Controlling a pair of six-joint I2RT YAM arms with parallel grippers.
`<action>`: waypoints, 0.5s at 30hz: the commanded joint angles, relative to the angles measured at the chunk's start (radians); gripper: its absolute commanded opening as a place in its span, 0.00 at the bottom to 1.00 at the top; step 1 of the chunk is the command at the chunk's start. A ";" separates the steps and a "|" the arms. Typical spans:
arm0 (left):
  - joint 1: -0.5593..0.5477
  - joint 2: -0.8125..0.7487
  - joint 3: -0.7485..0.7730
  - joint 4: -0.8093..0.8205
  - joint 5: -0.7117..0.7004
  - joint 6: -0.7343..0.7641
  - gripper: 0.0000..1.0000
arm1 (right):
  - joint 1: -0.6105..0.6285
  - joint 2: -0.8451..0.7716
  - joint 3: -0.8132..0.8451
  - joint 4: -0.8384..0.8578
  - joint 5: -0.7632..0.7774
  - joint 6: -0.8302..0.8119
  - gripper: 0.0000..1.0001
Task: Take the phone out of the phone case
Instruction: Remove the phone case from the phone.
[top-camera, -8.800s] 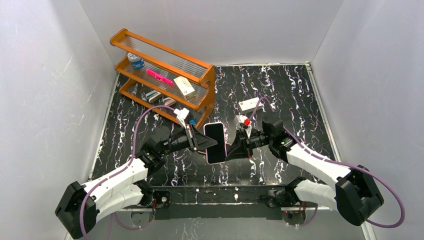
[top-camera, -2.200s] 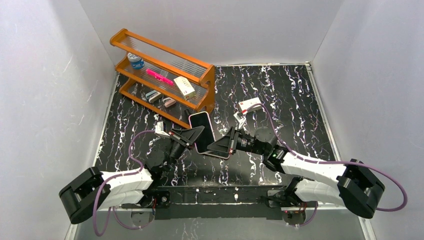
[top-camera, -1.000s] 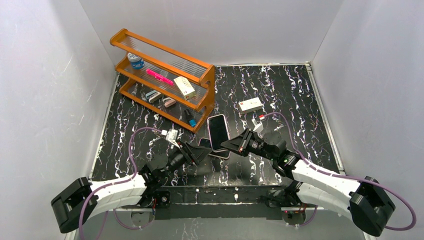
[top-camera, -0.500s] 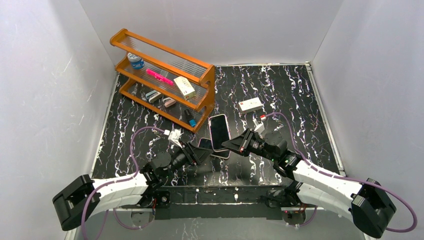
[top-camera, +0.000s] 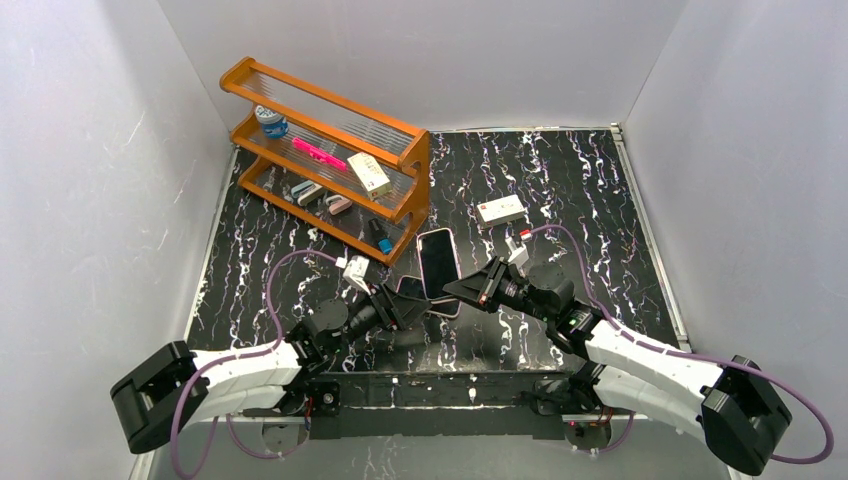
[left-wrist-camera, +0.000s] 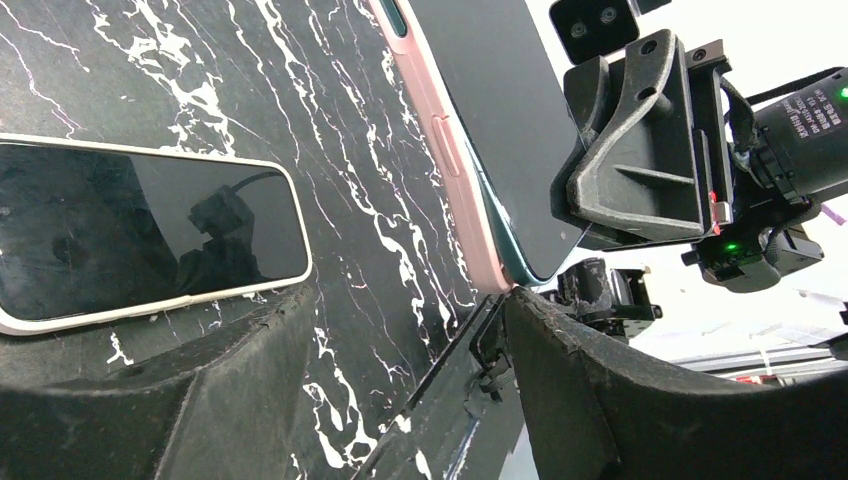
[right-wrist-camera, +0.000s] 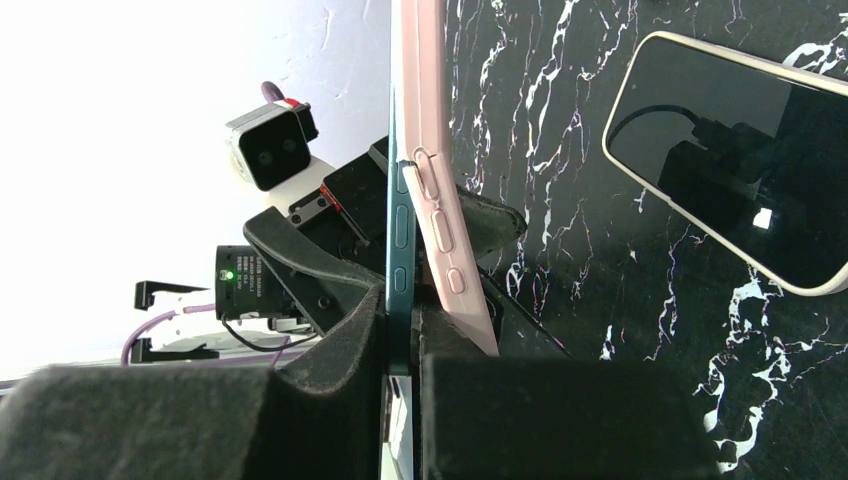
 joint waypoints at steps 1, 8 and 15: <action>-0.005 -0.006 0.017 0.018 -0.042 -0.012 0.67 | -0.004 -0.024 0.023 0.144 -0.010 0.006 0.01; -0.005 -0.003 0.025 0.046 -0.061 -0.085 0.66 | -0.004 -0.013 0.028 0.158 -0.043 0.002 0.01; -0.005 0.064 0.041 0.173 -0.079 -0.183 0.66 | -0.004 -0.005 0.032 0.176 -0.090 -0.001 0.01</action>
